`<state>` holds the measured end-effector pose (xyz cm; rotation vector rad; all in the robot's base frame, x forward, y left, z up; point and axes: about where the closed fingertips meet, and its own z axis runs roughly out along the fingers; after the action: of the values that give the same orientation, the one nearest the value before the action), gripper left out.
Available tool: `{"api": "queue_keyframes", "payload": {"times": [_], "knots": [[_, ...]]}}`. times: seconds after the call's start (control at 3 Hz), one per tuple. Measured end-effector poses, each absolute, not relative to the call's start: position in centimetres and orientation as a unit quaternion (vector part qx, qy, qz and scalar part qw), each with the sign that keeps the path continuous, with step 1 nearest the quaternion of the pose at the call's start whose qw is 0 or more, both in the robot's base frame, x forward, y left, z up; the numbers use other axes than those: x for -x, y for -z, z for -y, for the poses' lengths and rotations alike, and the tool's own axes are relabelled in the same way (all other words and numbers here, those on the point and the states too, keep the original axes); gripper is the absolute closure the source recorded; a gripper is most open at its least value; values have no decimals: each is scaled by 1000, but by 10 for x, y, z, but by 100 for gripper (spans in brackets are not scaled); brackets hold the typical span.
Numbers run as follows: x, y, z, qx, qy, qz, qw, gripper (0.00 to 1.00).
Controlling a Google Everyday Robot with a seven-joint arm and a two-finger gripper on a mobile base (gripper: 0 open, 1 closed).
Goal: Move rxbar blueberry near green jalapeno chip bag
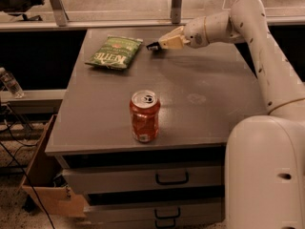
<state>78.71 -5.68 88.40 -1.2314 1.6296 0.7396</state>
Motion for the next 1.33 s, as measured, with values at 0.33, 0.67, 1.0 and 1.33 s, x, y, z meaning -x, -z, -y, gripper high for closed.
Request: {"api": "queue_keyframes", "payload": {"times": [0.33,0.67,1.0,1.33], "knots": [[-769,-885,38,526,-347,-634,447,100],[-754,-885,25,543,-382,-613,429,100],[-746,-888,21,554,-392,-606,415,85],[-745,-890,21,561,-384,-610,407,62]]}}
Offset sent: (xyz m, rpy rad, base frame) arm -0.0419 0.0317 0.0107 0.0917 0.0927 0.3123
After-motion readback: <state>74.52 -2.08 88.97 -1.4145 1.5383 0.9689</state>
